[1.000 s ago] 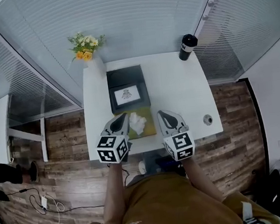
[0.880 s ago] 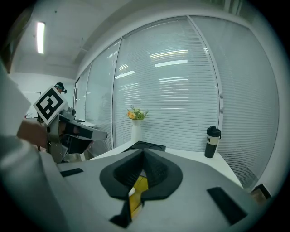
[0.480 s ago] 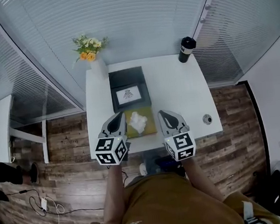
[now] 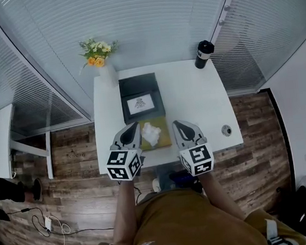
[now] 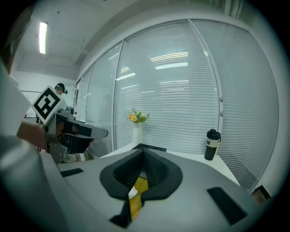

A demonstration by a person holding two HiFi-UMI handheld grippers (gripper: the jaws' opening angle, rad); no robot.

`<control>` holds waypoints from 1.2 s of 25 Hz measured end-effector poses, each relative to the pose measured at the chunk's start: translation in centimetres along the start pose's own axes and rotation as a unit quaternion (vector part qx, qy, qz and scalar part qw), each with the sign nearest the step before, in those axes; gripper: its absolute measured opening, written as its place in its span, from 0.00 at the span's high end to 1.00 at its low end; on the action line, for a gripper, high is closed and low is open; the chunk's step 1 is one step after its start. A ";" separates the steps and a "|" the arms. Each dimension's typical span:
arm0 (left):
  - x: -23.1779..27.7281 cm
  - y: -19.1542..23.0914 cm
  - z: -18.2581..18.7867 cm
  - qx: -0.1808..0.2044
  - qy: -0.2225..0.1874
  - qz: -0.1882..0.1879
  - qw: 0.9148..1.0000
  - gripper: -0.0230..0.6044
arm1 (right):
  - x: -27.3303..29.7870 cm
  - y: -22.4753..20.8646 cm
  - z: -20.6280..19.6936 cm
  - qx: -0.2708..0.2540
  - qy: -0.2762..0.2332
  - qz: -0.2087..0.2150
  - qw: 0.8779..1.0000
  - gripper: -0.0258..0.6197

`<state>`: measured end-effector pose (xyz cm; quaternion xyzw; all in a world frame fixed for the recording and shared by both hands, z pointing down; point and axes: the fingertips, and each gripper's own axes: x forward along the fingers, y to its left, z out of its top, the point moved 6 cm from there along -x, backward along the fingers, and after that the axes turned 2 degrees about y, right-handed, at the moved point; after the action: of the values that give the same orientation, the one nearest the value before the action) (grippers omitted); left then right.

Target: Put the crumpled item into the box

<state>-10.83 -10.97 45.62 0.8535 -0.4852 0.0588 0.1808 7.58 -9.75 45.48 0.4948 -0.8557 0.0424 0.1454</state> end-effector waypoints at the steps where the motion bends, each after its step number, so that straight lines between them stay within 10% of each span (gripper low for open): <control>1: 0.0 0.1 0.0 -0.001 0.000 0.001 1.000 0.93 | 0.0 0.0 0.0 0.000 0.000 0.000 1.000 0.94; 30: 0.8 0.6 -0.8 -0.010 0.012 0.009 1.000 0.93 | 0.3 -0.5 -0.8 0.006 0.013 0.007 1.000 0.94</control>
<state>-10.85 -11.59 46.78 0.8464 -0.4914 0.0659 0.1944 8.00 -10.08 46.31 0.4892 -0.8569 0.0546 0.1529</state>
